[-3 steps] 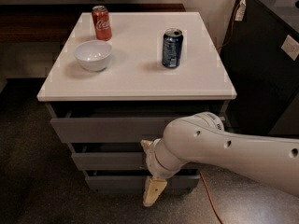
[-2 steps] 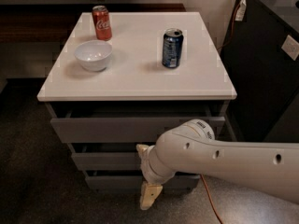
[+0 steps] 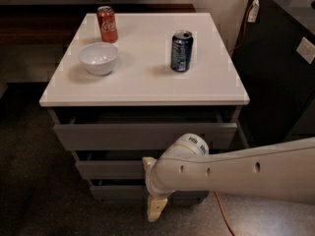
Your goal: Open middle drawer
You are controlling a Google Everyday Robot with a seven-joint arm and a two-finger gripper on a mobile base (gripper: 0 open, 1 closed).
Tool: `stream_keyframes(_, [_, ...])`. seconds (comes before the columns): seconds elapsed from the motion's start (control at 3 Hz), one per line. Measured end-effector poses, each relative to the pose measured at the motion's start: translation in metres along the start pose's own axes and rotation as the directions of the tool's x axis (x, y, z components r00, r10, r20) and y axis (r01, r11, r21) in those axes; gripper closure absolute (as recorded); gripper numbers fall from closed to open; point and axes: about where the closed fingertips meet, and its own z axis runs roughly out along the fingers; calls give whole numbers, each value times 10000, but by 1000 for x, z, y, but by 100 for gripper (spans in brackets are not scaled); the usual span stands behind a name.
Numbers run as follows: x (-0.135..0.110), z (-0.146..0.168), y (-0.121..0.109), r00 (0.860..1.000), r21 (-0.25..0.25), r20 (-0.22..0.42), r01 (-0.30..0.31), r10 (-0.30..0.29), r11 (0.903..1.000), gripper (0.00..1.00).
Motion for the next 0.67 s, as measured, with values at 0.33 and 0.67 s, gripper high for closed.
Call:
stream_keyframes(0.33, [11,22,-5,10000,-37,-43,58,-58,10000,0])
stream_keyframes(0.67, [24,40,-10,10000,32,-27,-52,52,10000,0])
